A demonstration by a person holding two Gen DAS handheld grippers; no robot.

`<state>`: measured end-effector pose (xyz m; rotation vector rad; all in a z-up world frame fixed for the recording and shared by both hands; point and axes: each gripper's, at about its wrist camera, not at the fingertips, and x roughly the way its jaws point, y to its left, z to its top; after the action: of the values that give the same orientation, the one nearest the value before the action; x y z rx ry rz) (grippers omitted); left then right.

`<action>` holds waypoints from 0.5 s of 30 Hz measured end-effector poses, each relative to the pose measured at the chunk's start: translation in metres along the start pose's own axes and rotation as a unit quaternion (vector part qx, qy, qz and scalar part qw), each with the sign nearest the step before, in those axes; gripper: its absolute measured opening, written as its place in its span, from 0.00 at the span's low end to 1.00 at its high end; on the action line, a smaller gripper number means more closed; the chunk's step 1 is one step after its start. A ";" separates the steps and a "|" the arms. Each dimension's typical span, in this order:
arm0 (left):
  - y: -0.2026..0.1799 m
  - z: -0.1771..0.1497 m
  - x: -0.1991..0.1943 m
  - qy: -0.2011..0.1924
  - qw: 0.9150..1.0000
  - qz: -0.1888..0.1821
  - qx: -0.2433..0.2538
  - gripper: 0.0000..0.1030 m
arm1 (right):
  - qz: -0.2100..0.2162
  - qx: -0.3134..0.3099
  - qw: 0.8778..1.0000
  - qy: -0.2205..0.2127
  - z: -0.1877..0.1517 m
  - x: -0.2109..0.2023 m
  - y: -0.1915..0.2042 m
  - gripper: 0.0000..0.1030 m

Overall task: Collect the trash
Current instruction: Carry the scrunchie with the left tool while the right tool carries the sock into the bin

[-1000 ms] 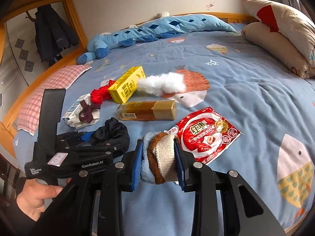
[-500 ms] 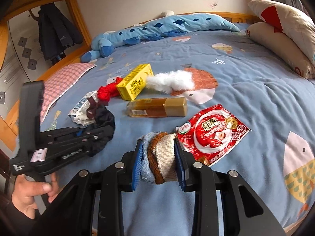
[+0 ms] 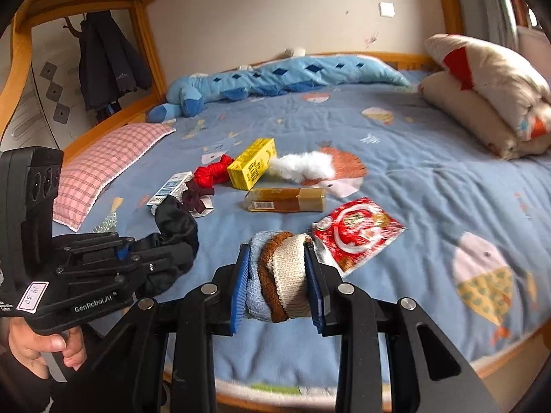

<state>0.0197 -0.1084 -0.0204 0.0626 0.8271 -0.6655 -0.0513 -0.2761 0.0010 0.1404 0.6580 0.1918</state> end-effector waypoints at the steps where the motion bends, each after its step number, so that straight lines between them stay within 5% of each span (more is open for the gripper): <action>1: -0.009 -0.002 -0.002 0.002 1.000 -0.010 0.008 0.14 | -0.006 0.001 1.000 -0.006 -0.004 -0.012 -0.001 0.29; 10: -0.093 -0.020 -0.003 0.015 0.993 -0.090 0.072 0.14 | -0.089 0.011 0.995 -0.030 -0.047 -0.101 -0.027 0.29; 15: -0.157 -0.038 0.007 0.040 0.980 -0.143 0.134 0.14 | -0.145 0.052 0.988 -0.031 -0.086 -0.149 -0.055 0.29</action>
<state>-0.0914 -0.2256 -0.0200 0.2179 0.8280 -1.0502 -0.2124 -0.3564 0.0119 0.1490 0.6195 -0.1275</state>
